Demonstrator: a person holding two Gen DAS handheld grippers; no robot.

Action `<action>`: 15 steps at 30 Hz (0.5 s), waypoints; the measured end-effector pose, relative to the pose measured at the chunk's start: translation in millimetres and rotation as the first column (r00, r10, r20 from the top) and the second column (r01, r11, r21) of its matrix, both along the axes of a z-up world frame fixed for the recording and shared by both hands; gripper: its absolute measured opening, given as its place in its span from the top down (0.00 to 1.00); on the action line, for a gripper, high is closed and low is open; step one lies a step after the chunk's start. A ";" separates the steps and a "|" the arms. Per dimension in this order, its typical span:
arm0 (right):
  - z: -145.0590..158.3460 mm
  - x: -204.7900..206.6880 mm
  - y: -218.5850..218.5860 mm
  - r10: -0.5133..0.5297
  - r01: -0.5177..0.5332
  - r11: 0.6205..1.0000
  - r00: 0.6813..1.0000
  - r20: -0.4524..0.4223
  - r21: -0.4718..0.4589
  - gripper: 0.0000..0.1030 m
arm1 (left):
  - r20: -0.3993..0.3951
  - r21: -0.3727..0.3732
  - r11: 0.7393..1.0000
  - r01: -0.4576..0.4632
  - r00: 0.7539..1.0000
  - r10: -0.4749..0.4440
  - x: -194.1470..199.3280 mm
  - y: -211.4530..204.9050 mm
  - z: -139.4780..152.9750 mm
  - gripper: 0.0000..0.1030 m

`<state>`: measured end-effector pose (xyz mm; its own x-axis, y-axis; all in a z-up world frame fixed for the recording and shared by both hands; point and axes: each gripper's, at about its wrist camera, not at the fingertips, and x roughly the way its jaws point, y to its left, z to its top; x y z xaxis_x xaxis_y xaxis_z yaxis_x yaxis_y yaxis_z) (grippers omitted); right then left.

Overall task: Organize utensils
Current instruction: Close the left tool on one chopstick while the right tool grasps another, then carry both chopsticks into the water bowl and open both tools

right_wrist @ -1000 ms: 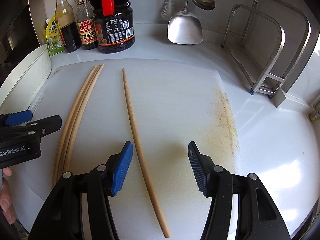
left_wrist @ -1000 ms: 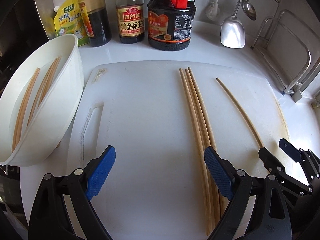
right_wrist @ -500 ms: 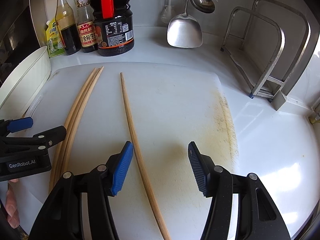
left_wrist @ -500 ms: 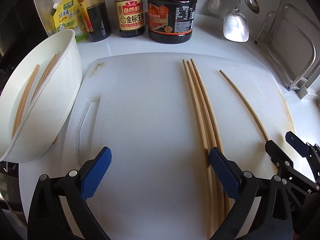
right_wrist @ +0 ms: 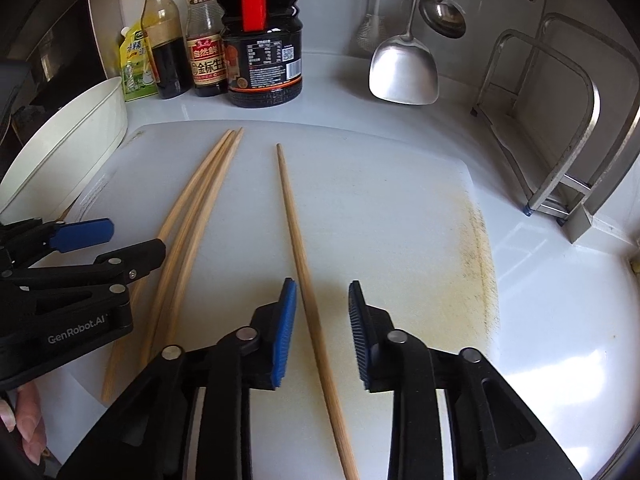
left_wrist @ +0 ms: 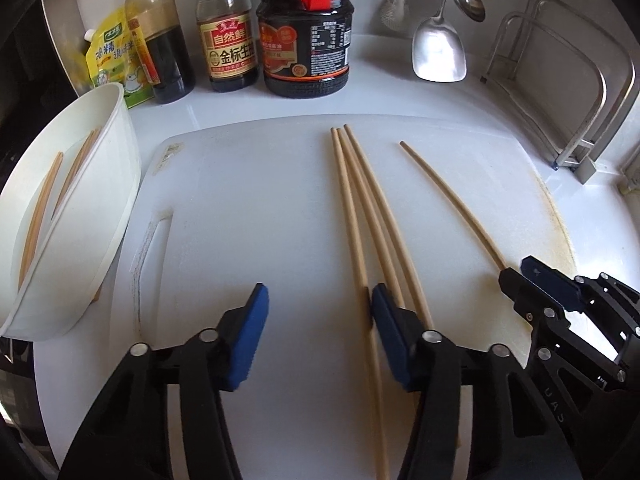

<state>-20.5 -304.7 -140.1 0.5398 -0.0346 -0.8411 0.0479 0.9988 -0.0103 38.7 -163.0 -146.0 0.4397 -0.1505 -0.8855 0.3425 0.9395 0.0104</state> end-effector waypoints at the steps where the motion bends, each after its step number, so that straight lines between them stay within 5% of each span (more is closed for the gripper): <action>1: 0.1 0.6 2.3 0.008 -0.008 1.000 1.000 -0.002 0.001 0.89 | 0.001 -0.002 1.000 0.009 1.000 -0.009 -0.8 -1.7 0.8 0.64; 4: 0.5 1.7 4.2 0.012 -0.012 1.000 1.000 -0.009 0.000 0.92 | -0.005 -0.008 1.000 0.022 1.000 -0.022 -0.4 -2.7 1.8 0.93; 15: 27.9 -0.3 4.7 -0.034 0.033 0.995 0.999 0.011 0.095 0.94 | 0.004 -0.079 0.997 0.010 1.000 -0.010 1.7 30.7 30.6 0.93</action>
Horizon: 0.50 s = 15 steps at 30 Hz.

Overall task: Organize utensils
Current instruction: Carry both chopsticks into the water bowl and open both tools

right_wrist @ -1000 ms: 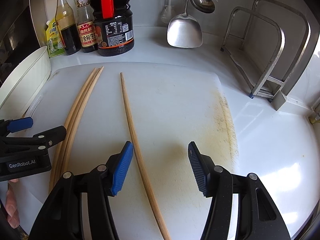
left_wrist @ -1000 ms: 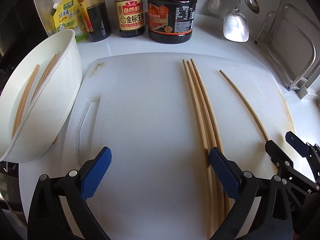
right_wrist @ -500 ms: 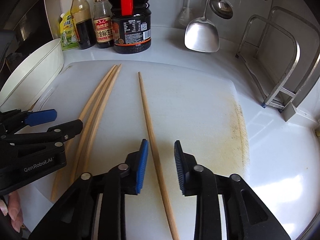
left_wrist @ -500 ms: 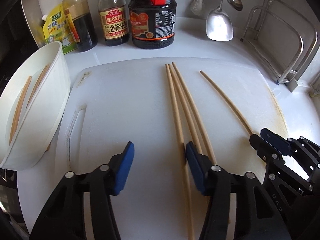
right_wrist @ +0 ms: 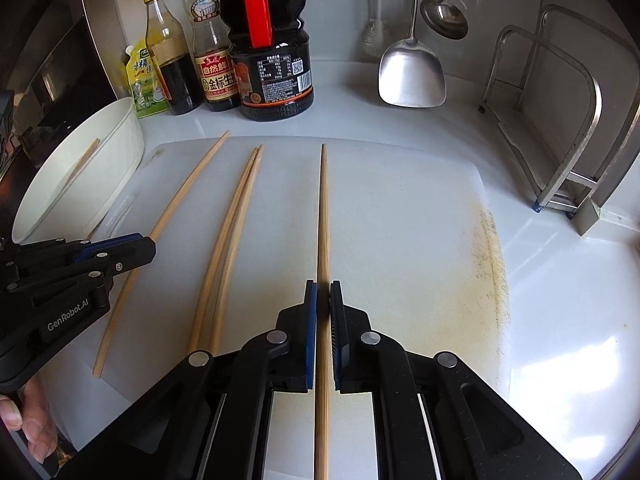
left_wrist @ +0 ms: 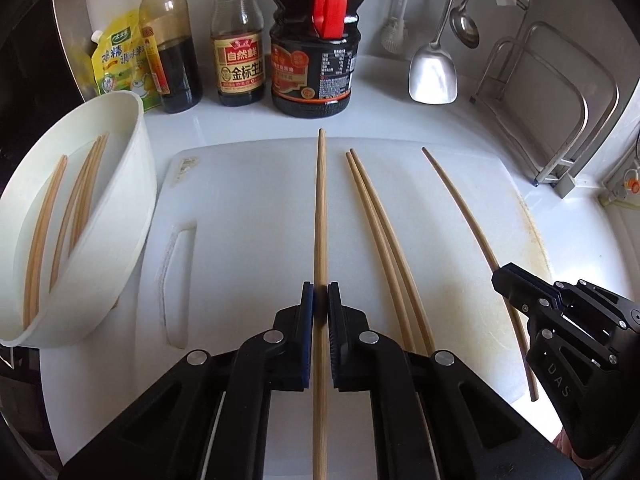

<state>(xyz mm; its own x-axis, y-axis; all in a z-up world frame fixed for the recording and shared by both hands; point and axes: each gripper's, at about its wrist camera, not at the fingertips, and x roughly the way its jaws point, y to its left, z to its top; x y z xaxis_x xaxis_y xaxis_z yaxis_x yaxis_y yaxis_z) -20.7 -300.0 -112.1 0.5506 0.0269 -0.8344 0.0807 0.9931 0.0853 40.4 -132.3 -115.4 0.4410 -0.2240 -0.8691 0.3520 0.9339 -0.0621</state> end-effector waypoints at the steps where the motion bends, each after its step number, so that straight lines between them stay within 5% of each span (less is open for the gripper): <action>1: 5.3 0.9 2.8 0.001 -0.001 1.000 1.000 0.008 0.004 0.94 | 0.007 -0.007 1.000 -0.002 1.000 0.002 -0.1 5.0 5.4 0.93; 15: 78.7 62.9 121.1 0.164 -0.176 0.982 0.975 0.151 0.068 0.94 | 0.128 -0.036 0.984 -0.174 0.976 0.177 33.8 138.5 84.0 0.93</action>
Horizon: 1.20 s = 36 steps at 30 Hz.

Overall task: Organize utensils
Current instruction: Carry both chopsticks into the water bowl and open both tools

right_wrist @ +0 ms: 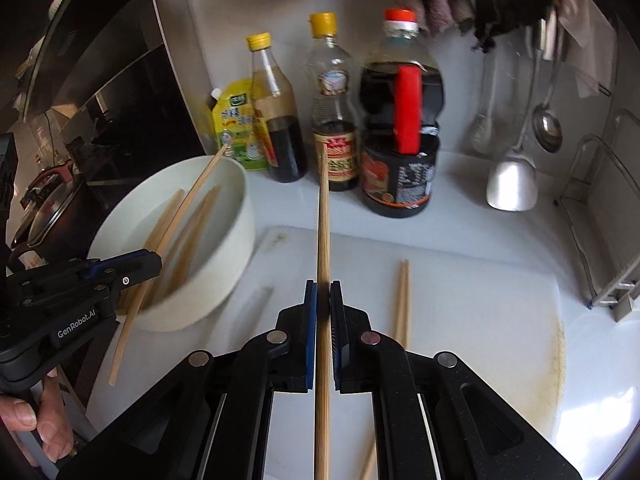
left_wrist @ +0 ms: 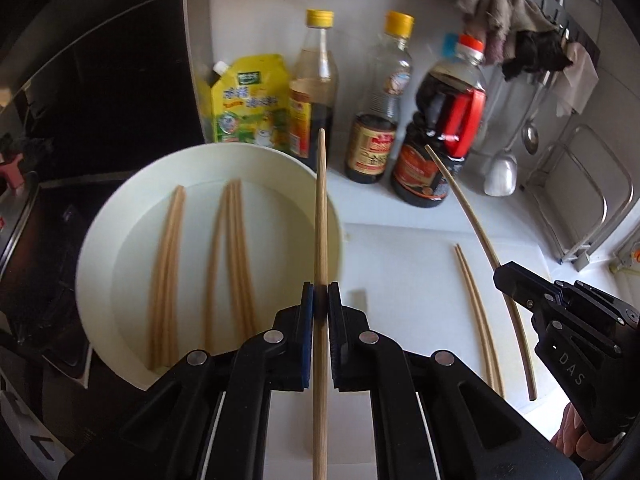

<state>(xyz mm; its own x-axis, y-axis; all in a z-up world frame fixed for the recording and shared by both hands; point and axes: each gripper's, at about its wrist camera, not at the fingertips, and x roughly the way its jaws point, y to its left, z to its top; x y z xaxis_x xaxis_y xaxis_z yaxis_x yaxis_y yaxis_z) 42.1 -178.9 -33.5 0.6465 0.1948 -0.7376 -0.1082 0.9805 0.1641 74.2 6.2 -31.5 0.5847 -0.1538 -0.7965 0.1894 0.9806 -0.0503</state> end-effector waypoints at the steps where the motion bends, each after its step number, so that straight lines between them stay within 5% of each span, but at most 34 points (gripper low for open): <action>1: 2.3 6.9 12.3 0.016 -0.016 1.000 1.000 0.007 0.005 0.94 | 0.006 0.007 1.000 -0.011 1.000 0.011 4.6 10.6 2.9 0.93; 9: 11.8 64.2 100.5 0.113 -0.114 0.993 0.993 0.027 0.028 0.94 | 0.037 0.043 0.997 -0.067 0.997 0.066 49.4 87.4 15.0 0.93; 16: -15.4 100.5 143.5 0.124 -0.123 0.992 0.991 -0.052 0.033 0.94 | -0.030 0.043 0.996 -0.084 0.996 0.086 76.2 115.4 -12.0 0.92; 27: -58.8 122.1 159.5 0.087 -0.084 0.996 0.979 -0.187 0.026 0.94 | -0.123 0.044 0.996 -0.075 0.989 0.080 95.0 129.5 -52.1 0.92; 36: -63.8 125.1 160.6 0.064 -0.063 0.998 0.975 -0.214 0.009 0.94 | -0.170 0.043 0.996 -0.080 0.982 0.086 99.1 132.2 -64.2 0.92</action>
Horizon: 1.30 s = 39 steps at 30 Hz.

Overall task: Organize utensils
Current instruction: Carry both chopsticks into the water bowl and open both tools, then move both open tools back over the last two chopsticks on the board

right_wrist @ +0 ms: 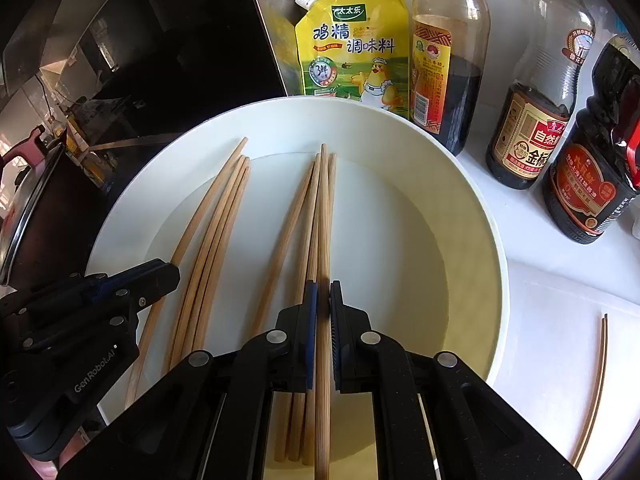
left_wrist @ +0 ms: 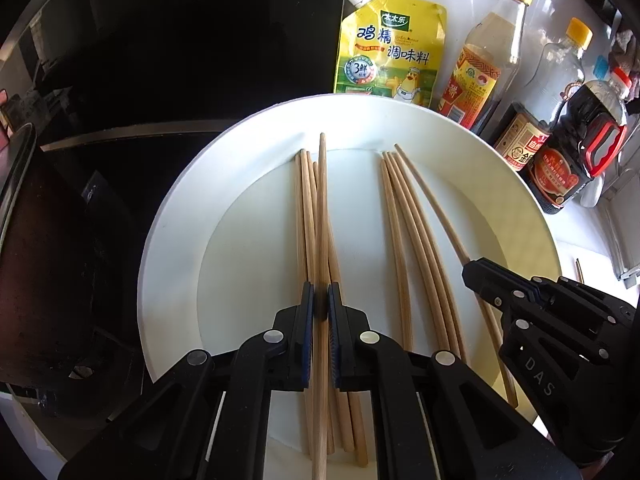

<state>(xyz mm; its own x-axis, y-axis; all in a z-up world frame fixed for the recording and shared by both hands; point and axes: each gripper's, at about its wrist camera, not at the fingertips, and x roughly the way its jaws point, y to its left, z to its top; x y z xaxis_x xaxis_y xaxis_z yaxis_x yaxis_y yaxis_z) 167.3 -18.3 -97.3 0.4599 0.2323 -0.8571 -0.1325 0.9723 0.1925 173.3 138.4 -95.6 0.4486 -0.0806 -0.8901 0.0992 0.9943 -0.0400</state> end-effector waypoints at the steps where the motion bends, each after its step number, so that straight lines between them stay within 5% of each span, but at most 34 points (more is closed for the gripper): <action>1: 0.6 -0.6 -0.6 -0.003 0.003 1.000 1.000 0.001 -0.003 0.94 | 0.001 -0.001 1.000 -0.003 1.000 0.003 -0.6 0.8 0.4 0.91; 10: 11.7 -10.1 -6.6 -0.022 0.023 1.000 0.999 0.041 -0.008 0.86 | 0.057 0.008 0.998 -0.055 0.997 0.055 -11.3 13.0 17.8 0.36; 39: 55.3 -88.0 -44.2 -0.067 0.070 0.997 0.991 0.120 -0.014 0.74 | 0.122 -0.002 1.000 -0.030 0.992 0.030 -75.5 -14.8 57.4 0.29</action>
